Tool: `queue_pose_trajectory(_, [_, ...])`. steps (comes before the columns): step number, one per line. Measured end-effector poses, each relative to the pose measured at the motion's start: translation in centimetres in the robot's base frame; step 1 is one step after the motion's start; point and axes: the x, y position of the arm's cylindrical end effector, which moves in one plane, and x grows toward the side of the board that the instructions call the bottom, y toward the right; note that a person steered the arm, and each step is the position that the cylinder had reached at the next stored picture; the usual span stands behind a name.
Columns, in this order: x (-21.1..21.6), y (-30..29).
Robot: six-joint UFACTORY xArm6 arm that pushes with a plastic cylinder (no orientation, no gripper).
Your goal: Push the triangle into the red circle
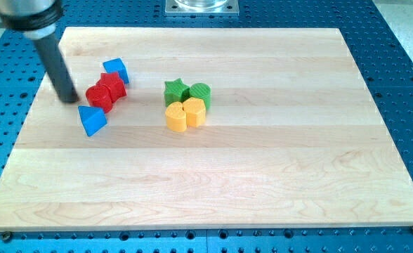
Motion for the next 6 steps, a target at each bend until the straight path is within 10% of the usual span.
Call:
queue_pose_trajectory(2, [7.8, 5.2])
queue_pose_trajectory(5, [7.7, 7.8])
queue_pose_trajectory(6, [1.5, 15.1])
